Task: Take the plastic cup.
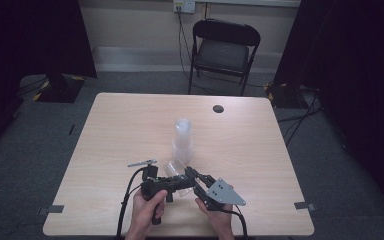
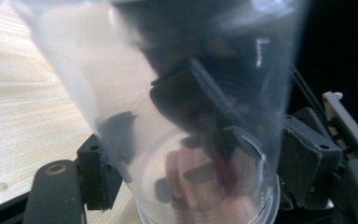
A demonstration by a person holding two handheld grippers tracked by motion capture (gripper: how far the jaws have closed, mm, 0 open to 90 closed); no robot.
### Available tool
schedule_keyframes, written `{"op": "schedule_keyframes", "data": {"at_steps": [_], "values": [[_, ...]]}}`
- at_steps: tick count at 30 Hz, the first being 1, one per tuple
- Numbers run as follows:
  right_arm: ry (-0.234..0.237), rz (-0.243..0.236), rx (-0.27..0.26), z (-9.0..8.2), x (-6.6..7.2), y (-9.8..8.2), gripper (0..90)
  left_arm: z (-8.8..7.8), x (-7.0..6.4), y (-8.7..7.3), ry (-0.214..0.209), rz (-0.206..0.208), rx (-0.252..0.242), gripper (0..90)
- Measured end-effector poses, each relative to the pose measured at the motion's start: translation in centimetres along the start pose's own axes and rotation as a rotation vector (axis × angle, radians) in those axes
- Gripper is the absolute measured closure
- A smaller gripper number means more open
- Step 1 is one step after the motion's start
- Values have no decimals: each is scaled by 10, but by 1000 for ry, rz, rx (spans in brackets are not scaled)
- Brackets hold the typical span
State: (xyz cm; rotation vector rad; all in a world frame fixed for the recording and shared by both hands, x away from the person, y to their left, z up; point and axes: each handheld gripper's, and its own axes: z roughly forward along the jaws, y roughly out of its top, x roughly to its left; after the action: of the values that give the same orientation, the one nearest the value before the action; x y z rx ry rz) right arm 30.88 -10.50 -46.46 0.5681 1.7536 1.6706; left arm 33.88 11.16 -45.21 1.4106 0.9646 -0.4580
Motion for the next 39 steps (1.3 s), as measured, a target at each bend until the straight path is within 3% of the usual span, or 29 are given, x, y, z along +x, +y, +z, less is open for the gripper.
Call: {"op": "schedule_keyframes", "data": {"at_steps": [6,10,16,24,29,32,34,39], "values": [[3,-5,4,-1,2,-1,895,-3,-1,0,12,20,0,238],[-20,-2,9,-4,-2,-1,900,-8,-1,2,16,23,-16,225],[-50,34,9,-11,-12,-2,900,-14,0,5,33,51,-26,223],[-70,71,55,-16,-18,0,900,-20,1,6,57,96,-46,204],[-68,96,99,-16,-21,1,900,-25,1,6,106,174,-43,207],[-54,109,136,-16,-22,4,900,-28,1,5,172,248,-31,211],[-41,129,152,-16,-24,5,900,-29,1,3,193,280,-28,212],[-19,159,212,-15,-28,10,900,-29,-3,0,261,404,-33,216]]}}
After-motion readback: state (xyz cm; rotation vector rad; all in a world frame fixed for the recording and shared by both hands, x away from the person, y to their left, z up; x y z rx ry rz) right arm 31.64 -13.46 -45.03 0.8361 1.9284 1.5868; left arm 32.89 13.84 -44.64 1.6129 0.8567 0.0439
